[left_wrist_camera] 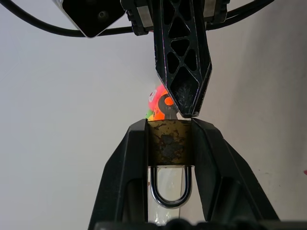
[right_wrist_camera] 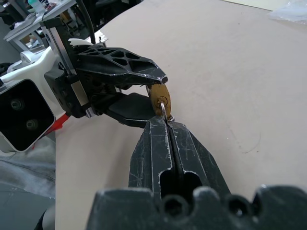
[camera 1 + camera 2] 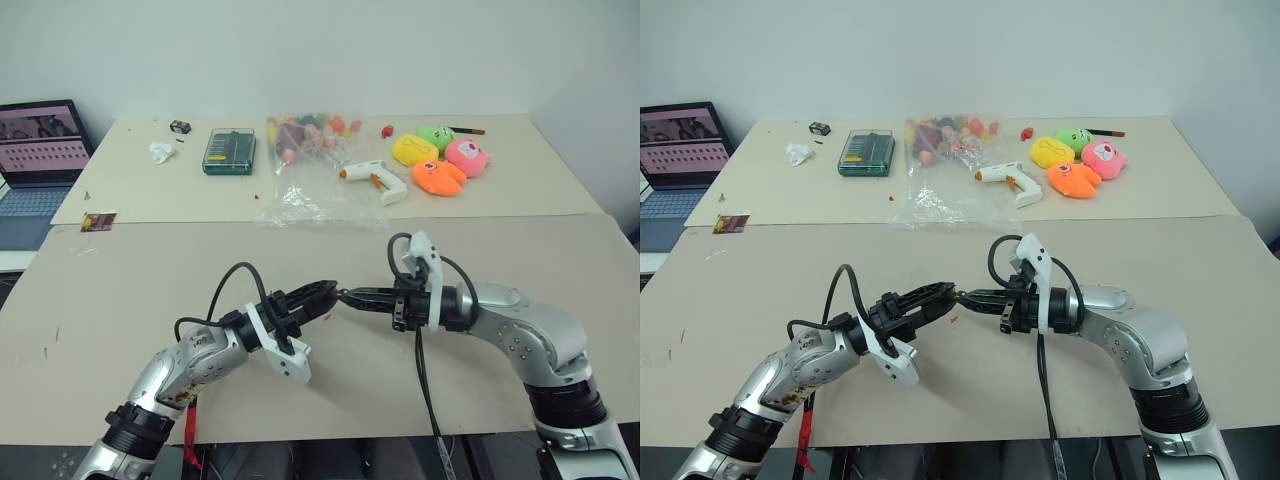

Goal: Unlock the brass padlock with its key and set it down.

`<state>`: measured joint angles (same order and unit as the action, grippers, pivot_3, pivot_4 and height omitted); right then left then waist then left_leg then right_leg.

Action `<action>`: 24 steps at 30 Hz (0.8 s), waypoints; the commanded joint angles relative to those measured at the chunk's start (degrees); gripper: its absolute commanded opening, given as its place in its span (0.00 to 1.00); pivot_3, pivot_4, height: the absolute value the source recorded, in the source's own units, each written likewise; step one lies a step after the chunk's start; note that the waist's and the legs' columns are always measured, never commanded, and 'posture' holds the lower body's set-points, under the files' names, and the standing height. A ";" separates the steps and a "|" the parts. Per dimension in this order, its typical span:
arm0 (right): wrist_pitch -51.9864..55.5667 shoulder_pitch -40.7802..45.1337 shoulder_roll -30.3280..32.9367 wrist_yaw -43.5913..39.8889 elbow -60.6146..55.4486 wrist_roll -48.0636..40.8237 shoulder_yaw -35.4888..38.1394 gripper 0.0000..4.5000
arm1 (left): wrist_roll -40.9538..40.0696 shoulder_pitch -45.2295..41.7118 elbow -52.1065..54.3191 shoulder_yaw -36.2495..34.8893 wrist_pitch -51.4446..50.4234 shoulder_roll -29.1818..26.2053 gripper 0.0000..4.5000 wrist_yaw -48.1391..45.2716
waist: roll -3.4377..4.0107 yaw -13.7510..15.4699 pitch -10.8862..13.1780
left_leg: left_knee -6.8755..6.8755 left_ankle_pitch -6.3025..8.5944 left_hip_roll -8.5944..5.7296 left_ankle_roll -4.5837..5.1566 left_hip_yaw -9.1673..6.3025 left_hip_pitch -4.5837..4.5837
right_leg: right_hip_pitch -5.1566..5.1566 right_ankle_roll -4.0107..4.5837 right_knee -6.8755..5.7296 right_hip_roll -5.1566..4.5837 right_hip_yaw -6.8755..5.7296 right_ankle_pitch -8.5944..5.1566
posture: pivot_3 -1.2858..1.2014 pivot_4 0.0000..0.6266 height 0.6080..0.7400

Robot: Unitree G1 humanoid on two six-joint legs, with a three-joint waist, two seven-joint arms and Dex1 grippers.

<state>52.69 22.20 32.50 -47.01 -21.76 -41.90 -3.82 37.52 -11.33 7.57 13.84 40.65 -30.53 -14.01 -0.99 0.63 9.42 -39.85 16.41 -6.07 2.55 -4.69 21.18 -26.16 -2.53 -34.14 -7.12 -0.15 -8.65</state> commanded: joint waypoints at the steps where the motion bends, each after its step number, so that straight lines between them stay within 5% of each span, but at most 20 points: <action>1: 0.07 1.57 0.79 -0.15 -2.14 -1.71 1.97 0.01 | -1.79 -0.54 2.35 0.11 -0.55 0.39 0.17 -0.27 | 0.00 0.00 0.00 | 0.00 0.00 0.00 0.00 0.00 0.00 | 0.00 0.00 0.00 0.00 0.00 0.00 | 0.52 0.24 1.00; 3: 0.12 1.53 1.02 -0.33 -2.20 -1.87 2.09 0.01 | -2.02 -0.56 2.58 0.14 -0.79 0.38 0.17 -0.51 | 0.00 -0.01 0.00 | 0.00 0.00 0.00 0.00 0.00 0.00 | 0.00 0.00 0.00 0.00 0.00 0.00 | 0.52 0.24 1.00; 9: -0.44 1.44 1.48 -0.13 -2.26 -1.70 2.29 0.43 | -2.60 -0.56 2.84 0.06 -1.24 0.36 0.17 -0.94 | 0.00 0.01 0.00 | 0.00 0.00 0.00 0.01 0.00 0.00 | 0.00 0.00 0.00 0.00 0.00 0.00 | 0.52 0.24 1.00; 16: 0.54 1.39 1.77 -0.04 -2.19 -3.38 2.99 0.43 | -4.21 -0.57 1.73 -0.88 0.00 -1.08 0.17 -0.81 | 0.00 0.01 0.00 | 0.00 0.00 0.00 0.01 0.01 0.00 | 0.00 0.00 0.00 0.00 0.00 0.00 | 0.52 0.24 1.00; 22: 0.93 1.30 1.80 0.02 -1.96 -4.52 3.28 0.04 | -5.27 -1.11 0.38 -1.07 0.87 -2.13 0.17 -0.59 | 0.00 0.02 0.00 | 0.00 0.01 0.00 0.01 0.00 0.00 | 0.00 0.00 0.00 0.00 0.01 0.00 | 0.52 0.24 1.00; 24: 0.78 1.13 1.90 -0.02 -1.90 -4.67 3.30 0.01 | -5.56 -1.47 -0.31 -1.12 1.21 -2.37 0.17 -0.54 | 0.00 0.03 0.00 | 0.00 0.01 0.00 0.01 0.01 0.00 | 0.00 0.00 0.01 0.00 0.01 0.00 | 0.52 0.24 1.00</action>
<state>53.25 22.88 33.97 -47.15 -21.96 -45.35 -2.21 33.56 -11.91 7.17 13.62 40.97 -32.44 -15.22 -0.99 0.67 9.42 -39.85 16.41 -6.06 2.56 -4.68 21.18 -26.15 -2.53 -34.13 -7.12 -0.15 -8.65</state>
